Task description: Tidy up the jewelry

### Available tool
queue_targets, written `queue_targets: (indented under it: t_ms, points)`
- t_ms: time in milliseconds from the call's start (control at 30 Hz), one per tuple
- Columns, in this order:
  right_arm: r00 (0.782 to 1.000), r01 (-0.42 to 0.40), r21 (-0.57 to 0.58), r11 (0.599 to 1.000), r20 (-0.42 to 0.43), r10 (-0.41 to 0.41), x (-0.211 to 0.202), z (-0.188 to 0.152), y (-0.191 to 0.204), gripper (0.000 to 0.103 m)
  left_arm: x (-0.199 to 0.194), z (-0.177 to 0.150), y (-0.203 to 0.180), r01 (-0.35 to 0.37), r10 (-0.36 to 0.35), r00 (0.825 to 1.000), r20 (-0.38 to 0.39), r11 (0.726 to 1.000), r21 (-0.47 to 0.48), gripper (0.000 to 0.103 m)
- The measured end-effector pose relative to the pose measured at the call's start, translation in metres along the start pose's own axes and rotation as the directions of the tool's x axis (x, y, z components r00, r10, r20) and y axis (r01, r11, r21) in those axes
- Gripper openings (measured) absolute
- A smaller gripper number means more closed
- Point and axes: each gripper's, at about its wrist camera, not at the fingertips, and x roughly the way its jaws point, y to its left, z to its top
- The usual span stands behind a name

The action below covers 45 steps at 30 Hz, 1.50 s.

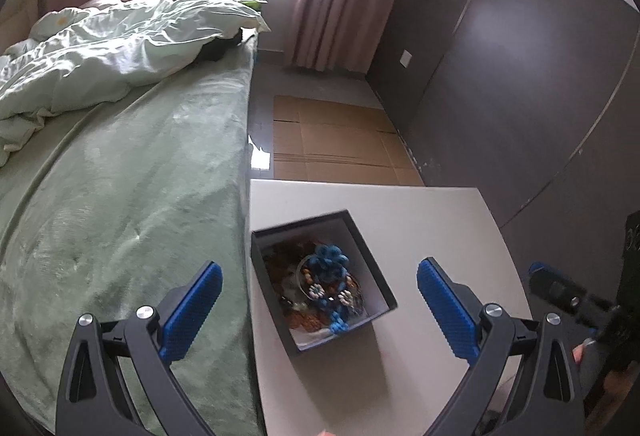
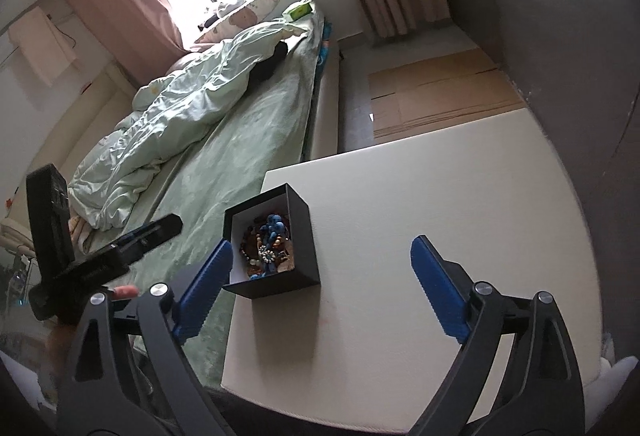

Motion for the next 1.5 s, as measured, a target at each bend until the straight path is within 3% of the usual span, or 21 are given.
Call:
queue_targets:
  t_ms: [333,500,833,1500]
  points:
    - [0.997,0.077,-0.035,0.996,-0.009,-0.077,-0.036,-0.010,-0.003,0.094,-0.031,-0.009,-0.032,0.011,-0.013,0.999,0.043,0.999,0.041,0.095]
    - [0.997,0.081,-0.037,0.996,0.009,-0.081,-0.060,-0.013,-0.002,0.095,-0.052,-0.017,-0.055,-0.059,0.052,0.996,0.066,0.991,0.120,0.095]
    - [0.995,0.086,-0.041,0.996,0.050,-0.084,-0.099,-0.024,-0.002,0.095,-0.084,-0.031,-0.072,-0.023,0.013,0.997,0.077,0.993,0.120,0.095]
    - [0.996,0.071,-0.046,0.996,0.063,-0.068,-0.111,-0.035,0.002,0.096,-0.100,-0.043,-0.083,-0.018,0.004,0.995,0.101,0.990,0.140,0.095]
